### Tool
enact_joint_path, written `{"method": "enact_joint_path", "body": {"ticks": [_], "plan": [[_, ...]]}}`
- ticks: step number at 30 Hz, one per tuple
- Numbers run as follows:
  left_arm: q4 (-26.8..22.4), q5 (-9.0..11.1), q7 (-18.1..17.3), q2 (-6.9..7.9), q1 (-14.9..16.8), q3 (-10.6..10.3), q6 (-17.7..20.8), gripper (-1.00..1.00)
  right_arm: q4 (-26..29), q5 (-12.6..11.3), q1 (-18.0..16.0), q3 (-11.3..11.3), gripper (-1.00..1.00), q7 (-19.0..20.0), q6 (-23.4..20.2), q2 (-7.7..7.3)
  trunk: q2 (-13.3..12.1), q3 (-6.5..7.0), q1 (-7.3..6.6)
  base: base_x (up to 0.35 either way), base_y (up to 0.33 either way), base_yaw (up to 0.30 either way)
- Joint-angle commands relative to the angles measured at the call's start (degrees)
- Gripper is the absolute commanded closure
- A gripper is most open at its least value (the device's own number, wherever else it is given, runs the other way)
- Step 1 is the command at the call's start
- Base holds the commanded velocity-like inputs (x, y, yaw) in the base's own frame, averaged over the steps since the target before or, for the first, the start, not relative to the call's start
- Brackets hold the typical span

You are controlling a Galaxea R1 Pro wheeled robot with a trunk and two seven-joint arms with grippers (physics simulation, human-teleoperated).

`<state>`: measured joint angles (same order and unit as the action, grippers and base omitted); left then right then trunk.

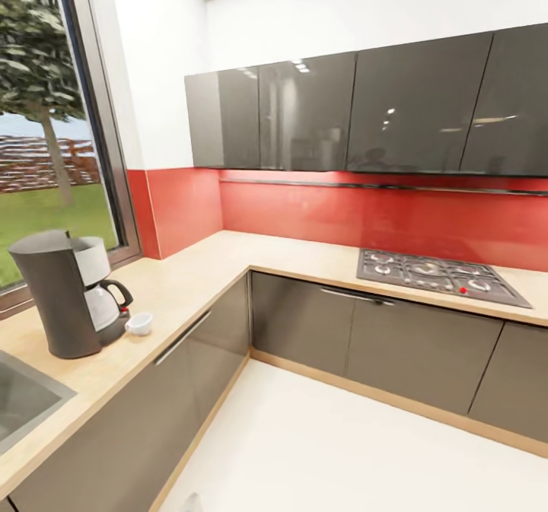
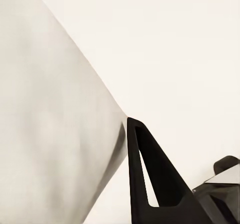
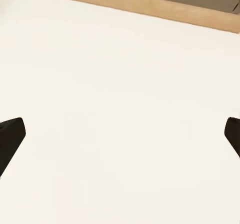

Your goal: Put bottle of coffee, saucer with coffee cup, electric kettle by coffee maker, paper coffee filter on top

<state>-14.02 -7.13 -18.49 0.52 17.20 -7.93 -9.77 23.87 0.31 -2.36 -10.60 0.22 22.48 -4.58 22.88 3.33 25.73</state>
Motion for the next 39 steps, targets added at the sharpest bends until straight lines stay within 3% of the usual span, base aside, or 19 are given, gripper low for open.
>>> {"method": "enact_joint_path", "body": {"ticks": [1,8,16,26,39], "plan": [[0.0,-0.9,0.7,0.02,0.0,-0.2,-0.5,1.0,-0.1,0.0,0.0,-0.1,-1.0,0.0,0.2,0.03,0.0,-0.1,0.05,0.312,-0.131,0.166],[0.0,-0.9,0.7,0.01,0.0,-0.2,-0.5,1.0,-0.1,0.0,0.0,-0.1,-1.0,0.0,0.2,1.08,0.0,-0.66,0.05,0.299,-0.143,0.166],[0.0,-0.9,0.7,0.03,0.0,-0.2,-0.5,1.0,-0.1,0.1,0.0,-0.1,-1.0,0.0,0.2,1.15,0.0,-1.27,0.05,0.257,-0.15,0.168],[0.0,-0.9,0.7,0.02,0.0,-0.2,-0.5,1.0,-0.1,0.1,0.0,-0.1,-1.0,0.0,0.2,1.15,0.0,-1.98,0.05,0.06,-0.039,0.191],[0.0,-0.9,0.7,0.07,0.0,-0.1,-0.5,1.0,-0.1,0.1,0.0,-0.1,-1.0,0.0,0.2,1.15,0.0,-2.87,0.05,0.197,-0.195,0.202]]}}
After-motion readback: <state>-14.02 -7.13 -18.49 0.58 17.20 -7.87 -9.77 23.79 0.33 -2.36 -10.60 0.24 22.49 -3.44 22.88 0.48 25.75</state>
